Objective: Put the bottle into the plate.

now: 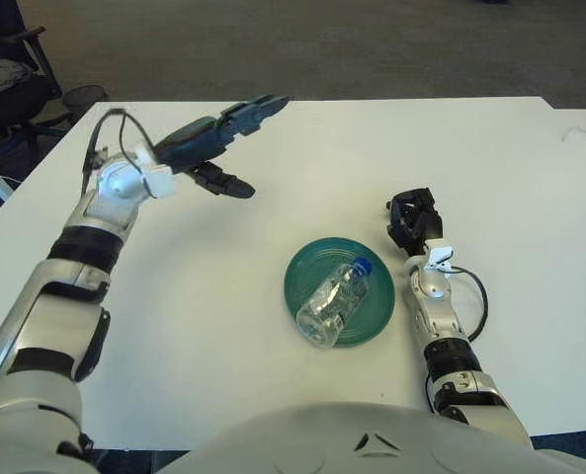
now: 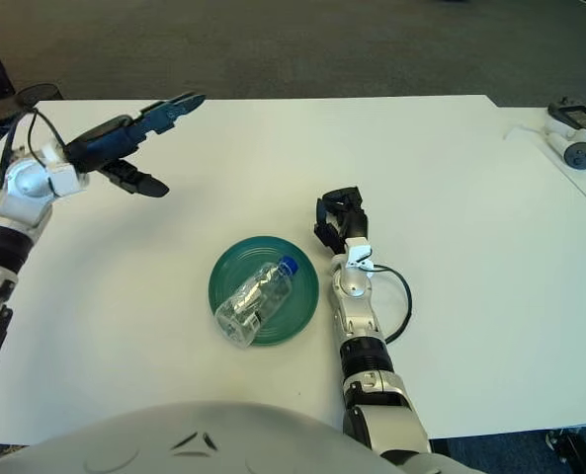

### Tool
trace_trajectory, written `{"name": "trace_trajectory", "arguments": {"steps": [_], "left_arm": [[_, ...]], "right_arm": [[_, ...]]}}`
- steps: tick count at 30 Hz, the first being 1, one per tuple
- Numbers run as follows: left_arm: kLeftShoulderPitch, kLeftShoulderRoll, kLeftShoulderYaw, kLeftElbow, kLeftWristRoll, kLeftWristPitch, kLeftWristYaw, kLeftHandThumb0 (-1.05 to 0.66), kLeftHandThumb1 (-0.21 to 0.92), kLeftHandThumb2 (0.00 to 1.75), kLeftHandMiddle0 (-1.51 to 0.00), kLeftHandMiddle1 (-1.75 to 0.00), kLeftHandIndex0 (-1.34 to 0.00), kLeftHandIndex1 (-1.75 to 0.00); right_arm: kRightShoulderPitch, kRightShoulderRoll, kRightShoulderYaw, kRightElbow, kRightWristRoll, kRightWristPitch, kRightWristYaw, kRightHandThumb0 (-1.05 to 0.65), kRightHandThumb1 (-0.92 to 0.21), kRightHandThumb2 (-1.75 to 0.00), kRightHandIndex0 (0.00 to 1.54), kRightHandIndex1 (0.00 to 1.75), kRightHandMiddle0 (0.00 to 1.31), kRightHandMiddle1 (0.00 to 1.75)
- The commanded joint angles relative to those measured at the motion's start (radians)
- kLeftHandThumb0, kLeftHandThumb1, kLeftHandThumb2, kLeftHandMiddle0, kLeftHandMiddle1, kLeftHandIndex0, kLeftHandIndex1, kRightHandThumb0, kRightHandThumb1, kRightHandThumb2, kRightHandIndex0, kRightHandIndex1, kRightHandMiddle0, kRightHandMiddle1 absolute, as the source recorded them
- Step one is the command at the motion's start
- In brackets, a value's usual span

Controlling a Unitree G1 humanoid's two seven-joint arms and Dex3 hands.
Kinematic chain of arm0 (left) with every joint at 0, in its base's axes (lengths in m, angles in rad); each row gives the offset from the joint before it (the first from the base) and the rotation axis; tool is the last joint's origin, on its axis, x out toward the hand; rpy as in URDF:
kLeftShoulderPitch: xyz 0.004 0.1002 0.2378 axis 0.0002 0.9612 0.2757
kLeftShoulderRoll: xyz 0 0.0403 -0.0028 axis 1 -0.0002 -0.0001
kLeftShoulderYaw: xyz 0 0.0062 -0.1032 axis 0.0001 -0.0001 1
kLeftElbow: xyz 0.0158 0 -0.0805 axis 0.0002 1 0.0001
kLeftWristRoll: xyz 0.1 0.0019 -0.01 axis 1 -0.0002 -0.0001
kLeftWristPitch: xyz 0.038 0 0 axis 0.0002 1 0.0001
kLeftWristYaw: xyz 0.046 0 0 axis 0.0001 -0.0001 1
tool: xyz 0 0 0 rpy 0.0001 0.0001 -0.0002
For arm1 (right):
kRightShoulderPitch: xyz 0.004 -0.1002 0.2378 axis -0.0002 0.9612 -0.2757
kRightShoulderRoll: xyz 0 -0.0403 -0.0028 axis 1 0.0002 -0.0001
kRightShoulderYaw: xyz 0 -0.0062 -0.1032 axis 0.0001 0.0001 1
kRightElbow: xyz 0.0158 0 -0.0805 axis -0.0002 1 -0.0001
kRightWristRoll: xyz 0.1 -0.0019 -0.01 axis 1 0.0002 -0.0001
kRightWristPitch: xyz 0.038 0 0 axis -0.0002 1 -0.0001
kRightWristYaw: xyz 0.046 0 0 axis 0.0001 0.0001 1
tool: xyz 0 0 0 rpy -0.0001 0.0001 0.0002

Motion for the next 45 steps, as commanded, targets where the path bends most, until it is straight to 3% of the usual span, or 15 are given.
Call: {"name": "trace_trajectory", "arguments": {"steps": [1, 6, 12, 17, 25, 35, 45], "left_arm": [[0.032, 0.001, 0.072, 0.115, -0.077, 0.005, -0.085, -1.03, 0.92, 0.52, 0.0, 0.0, 0.0, 0.0], [0.024, -0.029, 0.122, 0.171, -0.087, 0.024, -0.125, -1.04, 0.92, 0.75, 0.0, 0.0, 0.0, 0.0], [0.044, -0.067, 0.169, 0.247, -0.064, -0.008, -0.13, -1.04, 0.92, 0.84, 0.0, 0.0, 0.0, 0.0], [0.084, -0.077, 0.205, 0.255, -0.044, 0.034, -0.101, -1.03, 0.92, 0.81, 0.0, 0.0, 0.0, 0.0], [0.18, -0.097, 0.251, 0.221, -0.043, 0.034, -0.092, -1.01, 0.92, 0.79, 0.0, 0.0, 0.0, 0.0], [0.176, -0.148, 0.302, 0.21, -0.074, 0.078, -0.093, -1.01, 0.92, 0.78, 0.0, 0.0, 0.0, 0.0], [0.182, -0.155, 0.352, 0.245, -0.062, 0.1, -0.066, -1.02, 0.92, 0.81, 0.0, 0.0, 0.0, 0.0]], "right_arm": [[0.07, 0.004, -0.008, 0.044, 0.007, 0.087, 0.005, -0.35, -0.88, -0.57, 0.24, 1.13, 0.22, 1.75], [0.068, 0.0, -0.009, 0.042, 0.003, 0.09, 0.005, -0.35, -0.91, -0.53, 0.25, 1.11, 0.2, 1.75], [0.069, -0.004, -0.008, 0.037, -0.002, 0.091, 0.006, -0.35, -0.92, -0.52, 0.26, 1.09, 0.2, 1.75], [0.069, -0.006, -0.01, 0.027, -0.004, 0.097, 0.002, -0.35, -0.92, -0.51, 0.28, 1.09, 0.2, 1.75], [0.069, -0.012, -0.014, 0.023, 0.0, 0.091, 0.008, -0.35, -0.92, -0.51, 0.31, 1.1, 0.2, 1.75], [0.075, -0.015, -0.023, 0.024, 0.013, 0.063, 0.034, -0.35, -0.92, -0.49, 0.31, 1.07, 0.22, 1.72], [0.08, -0.017, -0.031, 0.038, 0.017, 0.008, 0.056, -0.35, -0.92, -0.48, 0.34, 1.07, 0.23, 1.71]]}}
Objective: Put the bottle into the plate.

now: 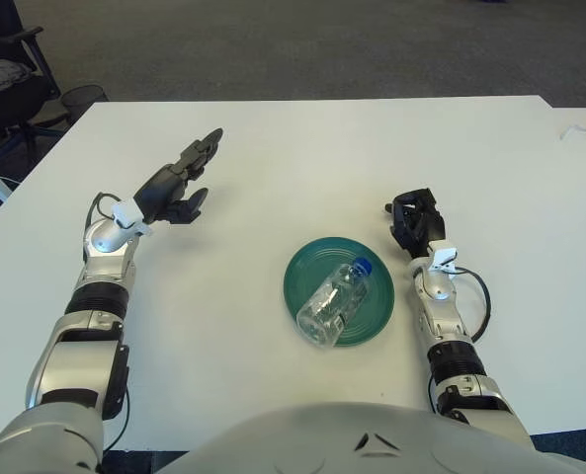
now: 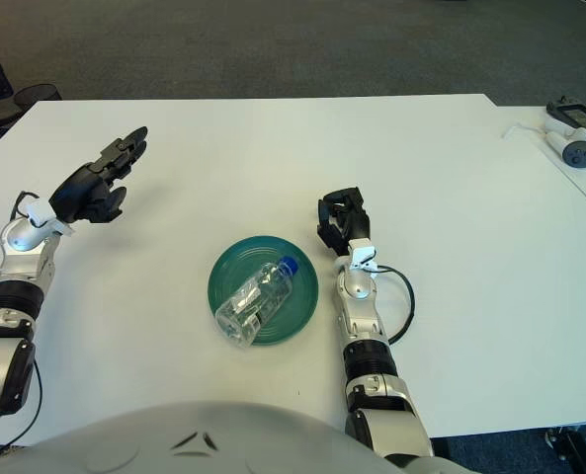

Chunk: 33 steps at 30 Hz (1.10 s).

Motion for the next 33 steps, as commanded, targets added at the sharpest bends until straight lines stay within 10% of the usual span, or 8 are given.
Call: {"name": "trace_trajectory", "arguments": {"steps": [1, 7, 12, 15, 17, 23, 33], "left_arm": [[0.002, 0.003, 0.035, 0.012, -0.003, 0.028, 0.038, -1.03, 0.92, 0.81, 0.0, 0.0, 0.0, 0.0], [0.092, -0.103, 0.067, -0.074, 0.042, 0.125, 0.257, -1.02, 0.92, 0.85, 0.0, 0.0, -0.03, -0.02], [0.16, -0.224, 0.079, -0.302, 0.162, 0.36, 0.599, -0.78, 0.92, 0.78, -0.27, -0.3, -0.03, -0.81], [0.169, -0.281, 0.088, -0.392, 0.157, 0.517, 0.692, -0.5, 0.89, 0.65, -0.31, -0.96, -0.15, -1.46], [0.182, -0.302, 0.091, -0.436, 0.153, 0.572, 0.718, -0.43, 0.85, 0.65, -0.37, -1.17, -0.2, -1.6], [0.242, -0.408, 0.067, -0.44, 0.157, 0.606, 0.783, -0.4, 0.63, 0.92, -0.64, -1.66, -0.38, -1.73], [0.294, -0.569, 0.033, -0.391, 0.134, 0.477, 0.796, -0.47, 0.34, 1.29, -1.02, -1.74, -0.59, -1.75]], "right_arm": [[0.057, 0.003, -0.012, 0.053, 0.015, 0.031, 0.003, -0.35, -0.92, -0.48, 0.34, 1.07, 0.23, 1.71], [0.056, 0.004, -0.014, 0.061, 0.012, 0.013, 0.002, -0.35, -0.92, -0.49, 0.36, 1.08, 0.22, 1.71], [0.056, 0.002, -0.011, 0.065, 0.01, -0.001, 0.006, -0.35, -0.92, -0.49, 0.36, 1.08, 0.22, 1.72], [0.06, 0.004, -0.009, 0.056, 0.008, 0.003, 0.004, -0.35, -0.92, -0.49, 0.36, 1.08, 0.22, 1.72], [0.061, 0.004, -0.009, 0.051, 0.008, 0.009, 0.002, -0.35, -0.92, -0.49, 0.35, 1.07, 0.22, 1.72], [0.062, 0.001, -0.012, 0.06, 0.016, -0.003, 0.012, -0.35, -0.92, -0.49, 0.36, 1.07, 0.22, 1.72], [0.061, -0.008, -0.019, 0.079, 0.015, -0.025, 0.029, -0.35, -0.92, -0.49, 0.37, 1.08, 0.22, 1.72]]}}
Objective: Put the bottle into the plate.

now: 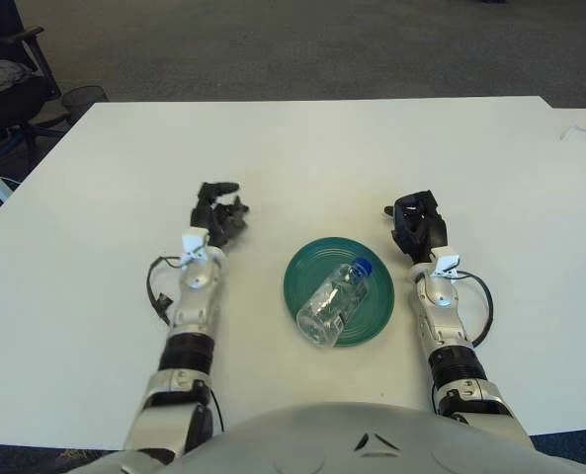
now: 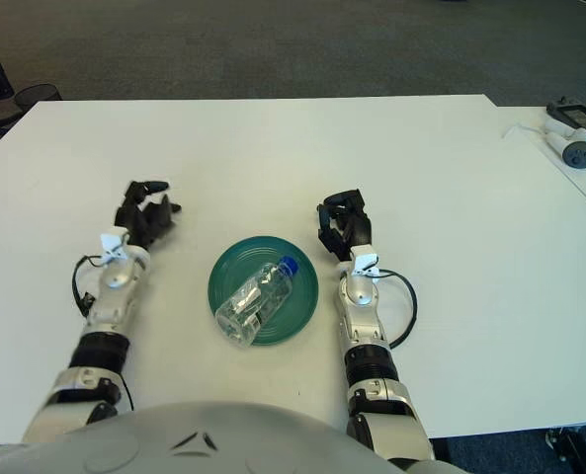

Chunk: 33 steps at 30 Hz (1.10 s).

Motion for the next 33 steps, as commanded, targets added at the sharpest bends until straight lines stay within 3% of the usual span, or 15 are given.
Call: {"name": "trace_trajectory", "arguments": {"steps": [1, 9, 33], "left_arm": [[-0.002, -0.02, 0.0, 0.027, -0.005, -0.026, 0.012, -0.47, 0.32, 1.31, -1.06, -1.75, -0.6, -1.75], [-0.011, -0.04, -0.013, 0.023, 0.04, -0.018, 0.057, -0.5, 0.24, 1.41, -1.2, -1.75, -0.67, -1.75], [-0.007, -0.009, -0.031, 0.076, 0.068, -0.142, 0.029, -0.54, 0.14, 1.53, -1.26, -1.75, -0.75, -1.75]], "right_arm": [[0.05, -0.004, -0.011, 0.06, 0.011, 0.032, 0.003, -0.35, -0.92, -0.49, 0.37, 1.08, 0.22, 1.72], [0.044, -0.008, -0.008, 0.07, 0.002, 0.032, 0.002, -0.35, -0.92, -0.49, 0.37, 1.08, 0.22, 1.72], [0.046, -0.007, 0.003, 0.058, -0.011, 0.05, -0.02, -0.35, -0.91, -0.5, 0.33, 1.07, 0.24, 1.71]]}}
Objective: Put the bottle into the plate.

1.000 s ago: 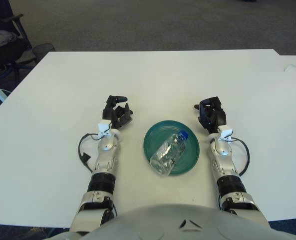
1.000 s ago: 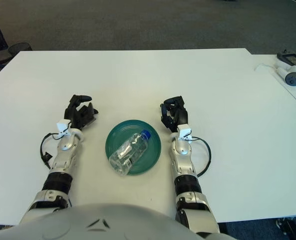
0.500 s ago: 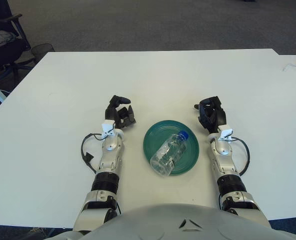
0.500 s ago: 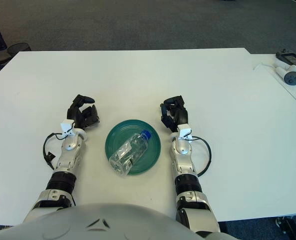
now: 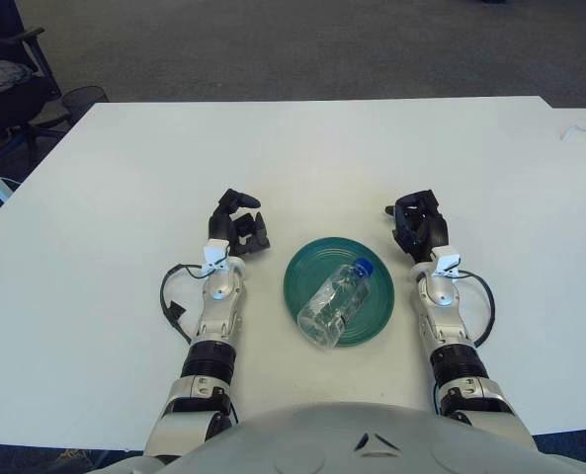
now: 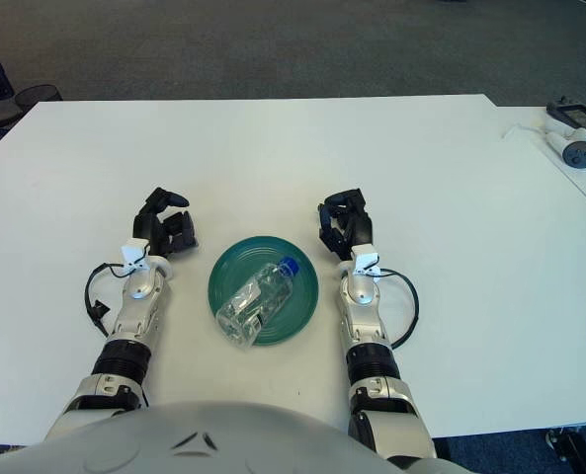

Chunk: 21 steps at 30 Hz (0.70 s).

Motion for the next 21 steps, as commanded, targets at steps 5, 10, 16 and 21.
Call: {"name": "trace_trajectory", "arguments": {"steps": [5, 10, 16, 21], "left_arm": [[-0.008, 0.021, -0.002, 0.051, -0.013, -0.089, -0.048, -0.56, 0.11, 1.57, -1.26, -1.75, -0.78, -1.75], [-0.019, 0.029, 0.004, 0.079, -0.016, -0.114, -0.056, -0.57, 0.09, 1.6, -1.26, -1.75, -0.8, -1.75], [-0.034, 0.031, 0.015, 0.094, -0.033, -0.113, -0.066, -0.57, 0.08, 1.6, -1.26, -1.75, -0.8, -1.75], [-0.039, 0.03, 0.021, 0.095, -0.017, -0.125, -0.039, -0.58, 0.08, 1.61, -1.24, -1.75, -0.81, -1.75]], "right_arm": [[0.055, 0.0, -0.001, 0.05, 0.0, 0.042, -0.001, -0.35, -0.91, -0.5, 0.34, 1.07, 0.24, 1.71], [0.056, 0.001, -0.002, 0.046, 0.001, 0.044, -0.004, -0.35, -0.91, -0.5, 0.35, 1.08, 0.23, 1.72], [0.059, 0.002, -0.004, 0.031, 0.001, 0.056, -0.011, -0.35, -0.91, -0.5, 0.35, 1.08, 0.23, 1.72], [0.066, 0.005, -0.008, 0.005, 0.005, 0.07, -0.018, -0.35, -0.92, -0.49, 0.35, 1.09, 0.22, 1.72]]}}
